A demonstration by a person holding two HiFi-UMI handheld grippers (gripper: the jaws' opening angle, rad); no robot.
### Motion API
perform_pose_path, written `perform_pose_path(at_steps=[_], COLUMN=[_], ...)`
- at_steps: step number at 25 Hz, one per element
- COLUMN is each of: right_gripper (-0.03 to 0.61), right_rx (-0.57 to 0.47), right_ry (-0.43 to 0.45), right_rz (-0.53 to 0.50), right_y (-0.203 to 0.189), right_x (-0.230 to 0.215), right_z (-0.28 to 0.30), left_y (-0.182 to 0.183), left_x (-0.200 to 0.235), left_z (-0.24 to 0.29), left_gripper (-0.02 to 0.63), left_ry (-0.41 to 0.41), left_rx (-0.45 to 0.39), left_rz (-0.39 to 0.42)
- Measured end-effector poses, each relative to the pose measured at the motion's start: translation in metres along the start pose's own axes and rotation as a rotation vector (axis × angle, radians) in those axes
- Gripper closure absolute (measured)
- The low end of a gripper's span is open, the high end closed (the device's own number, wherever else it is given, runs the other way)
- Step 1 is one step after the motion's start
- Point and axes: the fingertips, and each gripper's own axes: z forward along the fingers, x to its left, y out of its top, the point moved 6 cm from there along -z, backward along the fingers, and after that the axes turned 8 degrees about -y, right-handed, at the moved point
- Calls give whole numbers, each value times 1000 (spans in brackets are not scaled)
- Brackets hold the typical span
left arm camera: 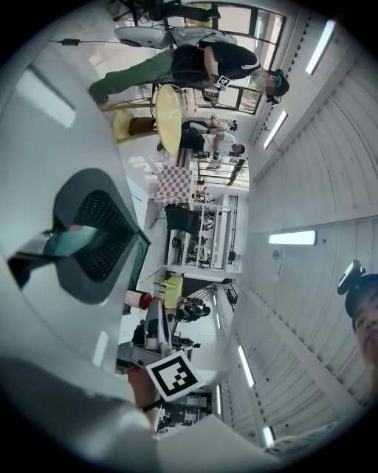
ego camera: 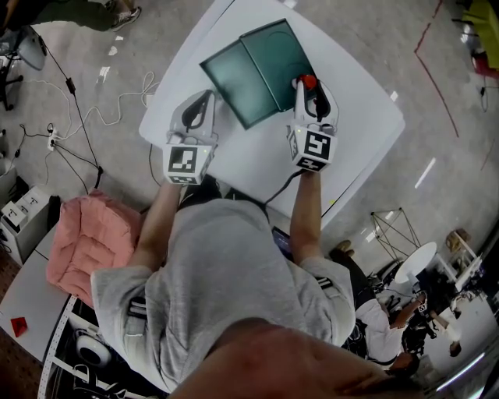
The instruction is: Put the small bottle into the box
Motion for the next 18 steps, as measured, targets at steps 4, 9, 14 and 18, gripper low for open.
perform_pose_path(at_steps=[4,9,14,18], right_gripper=[448,448,448,448], right_rx=[-22,-54,-87,-106], right_ry=[21,57,107,162], right_rz=[-17,-30,-46,-72], right_y=[11,29,46,57], right_x=[8,23,43,65], right_z=[-3,-5,-1,5], left_y=[2,7,9,9], left_x=[5,13,23,35], left_z=[-6,-15,-26,-36], left_gripper=[603,603,603,603], left_ry=[15,36,64,94], left_rx=[-7,-24,-34,-40], left_rz=[-2,-3,-10,-18])
